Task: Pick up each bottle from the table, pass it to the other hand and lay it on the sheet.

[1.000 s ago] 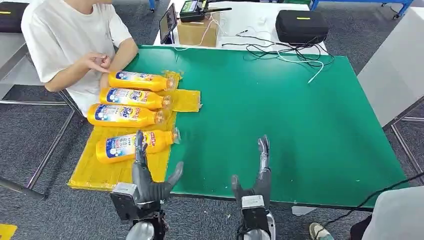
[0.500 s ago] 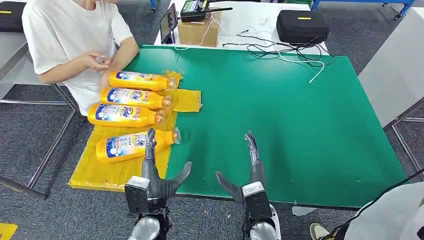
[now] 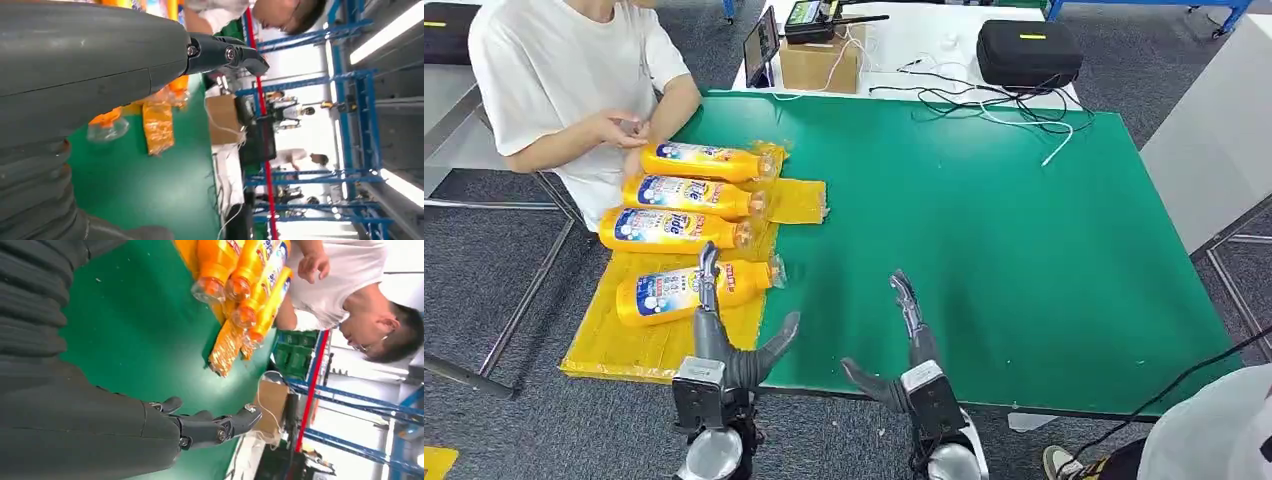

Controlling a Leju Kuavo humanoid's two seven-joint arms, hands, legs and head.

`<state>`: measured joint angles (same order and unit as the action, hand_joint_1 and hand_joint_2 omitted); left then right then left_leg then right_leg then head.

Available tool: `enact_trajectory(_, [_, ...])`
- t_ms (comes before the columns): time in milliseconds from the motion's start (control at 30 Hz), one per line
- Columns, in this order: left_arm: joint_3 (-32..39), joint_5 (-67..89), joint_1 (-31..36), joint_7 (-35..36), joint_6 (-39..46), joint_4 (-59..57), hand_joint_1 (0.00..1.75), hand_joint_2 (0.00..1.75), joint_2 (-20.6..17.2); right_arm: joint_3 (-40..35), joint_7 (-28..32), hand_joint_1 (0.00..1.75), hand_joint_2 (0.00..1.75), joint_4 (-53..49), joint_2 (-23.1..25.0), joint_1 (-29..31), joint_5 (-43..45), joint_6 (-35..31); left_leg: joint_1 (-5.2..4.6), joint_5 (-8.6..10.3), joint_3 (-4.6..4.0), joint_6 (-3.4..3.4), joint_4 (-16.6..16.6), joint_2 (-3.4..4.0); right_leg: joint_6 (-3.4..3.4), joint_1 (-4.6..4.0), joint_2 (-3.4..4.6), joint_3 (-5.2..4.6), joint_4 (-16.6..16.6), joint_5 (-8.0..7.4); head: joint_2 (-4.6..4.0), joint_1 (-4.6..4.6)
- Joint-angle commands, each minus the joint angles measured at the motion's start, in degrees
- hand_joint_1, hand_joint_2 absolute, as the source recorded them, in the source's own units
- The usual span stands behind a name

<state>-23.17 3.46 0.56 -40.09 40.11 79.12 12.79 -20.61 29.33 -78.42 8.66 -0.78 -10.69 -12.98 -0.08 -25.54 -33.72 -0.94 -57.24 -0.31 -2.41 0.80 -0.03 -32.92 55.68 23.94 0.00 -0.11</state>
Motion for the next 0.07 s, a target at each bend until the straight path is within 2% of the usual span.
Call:
enact_trajectory(33, [2.97,0.89,-0.15,0.09,-0.11,0.74,0.0,1.75,1.2,0.95,-0.81,0.0,1.75,6.44,-0.08,2.18,1.26,0.95,0.04,-0.03,0.16,0.05,0.05,0.06,0.07,-0.04,0.04,0.15,-0.06,0.01,0.0,0.0])
enact_trajectory(67, [2.3,0.01,0.0,0.09,-0.11,-0.34,0.0,1.75,0.67,1.17,-0.89,0.0,1.75,6.53,0.08,2.07,1.64,0.87,0.05,-0.06,0.22,0.07,0.05,0.07,0.1,-0.05,0.06,0.2,-0.06,0.03,0.0,0.0])
